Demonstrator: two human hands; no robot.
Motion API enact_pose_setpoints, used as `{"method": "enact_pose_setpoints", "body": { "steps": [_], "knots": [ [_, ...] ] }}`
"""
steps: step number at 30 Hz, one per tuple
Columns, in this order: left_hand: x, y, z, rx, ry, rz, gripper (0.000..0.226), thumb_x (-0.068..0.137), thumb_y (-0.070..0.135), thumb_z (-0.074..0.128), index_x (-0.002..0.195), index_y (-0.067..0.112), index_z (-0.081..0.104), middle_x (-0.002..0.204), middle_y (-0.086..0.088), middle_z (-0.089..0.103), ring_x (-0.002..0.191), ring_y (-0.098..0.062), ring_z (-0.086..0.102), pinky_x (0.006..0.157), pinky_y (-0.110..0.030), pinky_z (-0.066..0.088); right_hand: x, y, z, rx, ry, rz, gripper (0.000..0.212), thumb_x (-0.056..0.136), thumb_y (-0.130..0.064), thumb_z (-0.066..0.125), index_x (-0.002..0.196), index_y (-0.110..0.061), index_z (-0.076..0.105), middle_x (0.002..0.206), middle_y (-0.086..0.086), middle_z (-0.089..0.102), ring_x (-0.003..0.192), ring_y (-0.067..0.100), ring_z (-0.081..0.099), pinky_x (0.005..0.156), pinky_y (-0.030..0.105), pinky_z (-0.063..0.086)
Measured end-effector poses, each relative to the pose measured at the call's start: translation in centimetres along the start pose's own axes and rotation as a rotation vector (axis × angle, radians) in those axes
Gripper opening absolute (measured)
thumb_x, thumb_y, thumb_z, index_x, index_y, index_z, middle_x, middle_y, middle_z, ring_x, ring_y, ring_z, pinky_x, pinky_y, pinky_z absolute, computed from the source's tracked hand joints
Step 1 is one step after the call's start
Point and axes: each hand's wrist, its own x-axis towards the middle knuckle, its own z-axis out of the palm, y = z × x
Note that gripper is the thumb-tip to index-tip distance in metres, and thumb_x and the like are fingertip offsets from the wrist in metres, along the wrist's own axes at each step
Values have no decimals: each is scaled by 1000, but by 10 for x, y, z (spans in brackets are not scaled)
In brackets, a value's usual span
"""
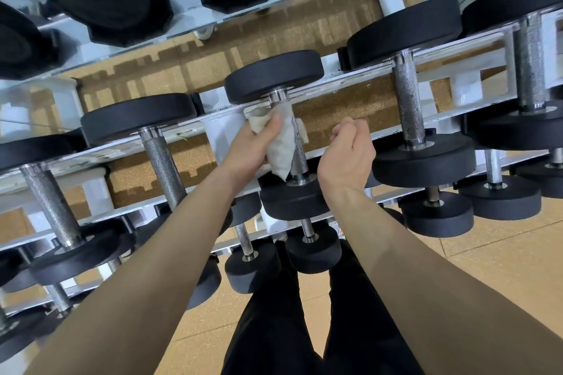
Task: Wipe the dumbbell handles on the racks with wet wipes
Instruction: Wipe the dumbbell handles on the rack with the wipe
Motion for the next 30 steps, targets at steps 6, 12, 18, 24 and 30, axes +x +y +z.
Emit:
{"method": "enact_pose_setpoints", "body": {
  "steps": [6, 12, 18, 24, 30],
  "knots": [
    [-15, -2, -3, 242, -189, -44, 39, 80, 39, 80, 109, 20, 63, 96, 2, 76, 86, -12, 73, 75, -27, 59, -1, -3, -1, -20, 5, 4, 33, 92, -47, 28, 77, -25, 48, 85, 1, 60, 94, 31, 58, 84, 48, 48],
    [-4, 0, 23, 11, -326, -175, 13, 82, 12, 76, 94, 12, 70, 85, -1, 76, 79, -12, 70, 73, -24, 57, -1, -3, -1, -16, 9, -15, 35, 92, -46, 29, 76, -23, 49, 85, 4, 61, 89, 28, 58, 79, 43, 46],
    [18, 5, 37, -437, -210, -265, 23, 84, 37, 74, 66, 24, 67, 62, 7, 56, 54, -10, 53, 56, -24, 46, 0, -2, 0, -25, 16, -2, 35, 93, -47, 28, 77, -24, 48, 88, 4, 62, 94, 32, 58, 84, 47, 47],
    [26, 14, 45, -646, -98, -152, 23, 84, 34, 72, 75, 24, 54, 53, 9, 47, 41, -5, 43, 46, -18, 35, -1, -4, -1, -24, 11, 3, 36, 93, -48, 27, 77, -24, 50, 91, 5, 63, 95, 31, 59, 87, 49, 48],
    [5, -7, 58, 3, 209, -175, 37, 76, 33, 88, 84, 11, 60, 72, -3, 67, 61, -17, 61, 58, -29, 53, -1, -3, 0, -29, 2, 1, 38, 92, -49, 28, 78, -23, 52, 95, 8, 65, 97, 33, 59, 90, 51, 48]
  ]
}}
